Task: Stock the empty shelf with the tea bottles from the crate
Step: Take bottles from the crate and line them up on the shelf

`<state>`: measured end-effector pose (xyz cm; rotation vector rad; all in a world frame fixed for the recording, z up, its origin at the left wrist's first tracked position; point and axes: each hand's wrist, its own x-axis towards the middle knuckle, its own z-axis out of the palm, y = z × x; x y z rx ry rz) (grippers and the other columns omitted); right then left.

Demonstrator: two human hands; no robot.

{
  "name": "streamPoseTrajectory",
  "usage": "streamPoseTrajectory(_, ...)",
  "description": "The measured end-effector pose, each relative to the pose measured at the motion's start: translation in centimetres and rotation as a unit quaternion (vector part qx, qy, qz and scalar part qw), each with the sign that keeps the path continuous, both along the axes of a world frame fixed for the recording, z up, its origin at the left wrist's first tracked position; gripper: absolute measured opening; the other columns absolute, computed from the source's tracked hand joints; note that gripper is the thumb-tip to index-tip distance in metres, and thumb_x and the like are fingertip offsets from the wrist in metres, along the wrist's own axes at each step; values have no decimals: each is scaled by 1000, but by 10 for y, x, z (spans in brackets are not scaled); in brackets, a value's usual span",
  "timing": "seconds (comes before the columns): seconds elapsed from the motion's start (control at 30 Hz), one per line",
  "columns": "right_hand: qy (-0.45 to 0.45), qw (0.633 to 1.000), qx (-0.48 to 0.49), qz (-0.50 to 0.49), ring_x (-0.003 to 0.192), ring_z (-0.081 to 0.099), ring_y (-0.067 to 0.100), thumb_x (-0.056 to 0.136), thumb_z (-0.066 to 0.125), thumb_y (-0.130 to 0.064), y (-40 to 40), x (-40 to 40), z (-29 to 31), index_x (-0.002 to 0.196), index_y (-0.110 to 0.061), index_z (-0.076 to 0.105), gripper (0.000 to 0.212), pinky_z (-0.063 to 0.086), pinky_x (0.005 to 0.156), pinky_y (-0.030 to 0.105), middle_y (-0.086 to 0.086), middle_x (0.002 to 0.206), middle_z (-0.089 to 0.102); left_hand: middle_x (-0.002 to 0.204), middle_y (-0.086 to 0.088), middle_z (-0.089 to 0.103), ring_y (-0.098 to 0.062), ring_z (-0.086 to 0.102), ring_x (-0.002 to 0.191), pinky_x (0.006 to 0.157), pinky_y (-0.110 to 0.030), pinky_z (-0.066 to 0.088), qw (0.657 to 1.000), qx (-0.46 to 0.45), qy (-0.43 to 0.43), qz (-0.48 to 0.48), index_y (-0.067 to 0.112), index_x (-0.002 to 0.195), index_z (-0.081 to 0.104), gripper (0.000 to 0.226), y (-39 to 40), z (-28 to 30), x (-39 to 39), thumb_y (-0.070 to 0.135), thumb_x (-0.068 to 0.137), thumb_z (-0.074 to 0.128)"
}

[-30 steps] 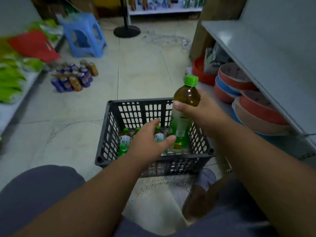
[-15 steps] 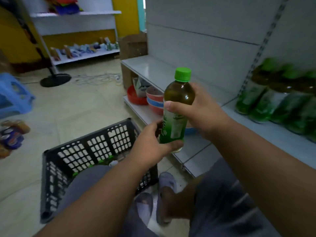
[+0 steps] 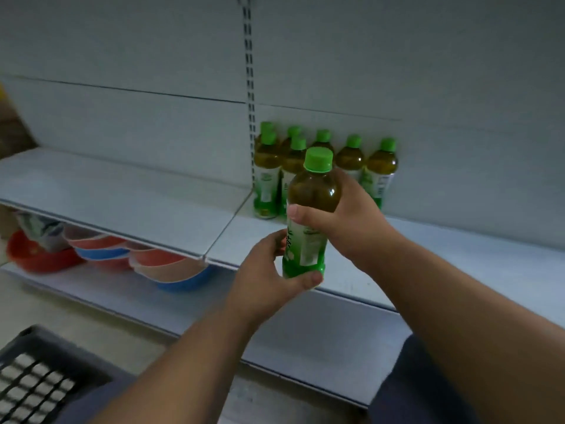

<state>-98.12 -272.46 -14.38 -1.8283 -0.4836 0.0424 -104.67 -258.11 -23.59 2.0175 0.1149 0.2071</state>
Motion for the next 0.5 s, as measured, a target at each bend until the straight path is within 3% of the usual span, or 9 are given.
streamPoseTrajectory(0.1,7,999,-3,-53,96,70,3,49,82,-59,-13,34,-14,116,-36,58,75,59,88,37,-15,102,74,137,15,55,-5,52,123,101,-29,45,996,88,18,-22,32,143,46,101,-12,-18,46,68,56,83)
streamPoseTrajectory(0.2,15,996,-22,-91,97,70,7,48,82,-60,-17,67,-29,121,-33,56,82,60,86,39,-12,106,72,151,3,44,-16,43,136,114,-38,36,975,217,38,-21,23,152,34,116,-18,-35,88,75,59,78)
streamPoseTrajectory(0.27,16,994,-34,-107,99,69,9,55,87,-53,-15,85,-41,123,-31,54,78,60,87,40,-11,108,71,157,-2,36,-21,36,141,116,-41,32,967,246,65,-12,18,156,25,122,-16,-48,108,75,61,76)
streamPoseTrajectory(0.37,3,990,-52,-130,95,64,1,63,90,-44,-7,102,-57,119,-35,53,68,57,83,30,-17,104,67,164,-7,22,-24,24,148,120,-38,21,959,268,89,-7,13,158,14,125,-11,-67,124,78,67,69)
streamPoseTrajectory(0.43,-8,988,-60,-142,93,61,-7,64,89,-45,-5,106,-64,121,-40,51,69,52,75,20,-22,102,64,167,-9,10,-24,9,153,121,-35,7,947,314,76,-5,11,159,7,125,-14,-76,128,84,71,56)
streamPoseTrajectory(0.5,-18,985,-76,-152,94,62,-5,65,89,-44,-6,107,-69,127,-39,50,74,50,75,18,-23,105,64,167,-12,4,-23,0,154,120,-35,-3,929,364,60,3,7,159,3,124,-20,-83,129,89,73,40)
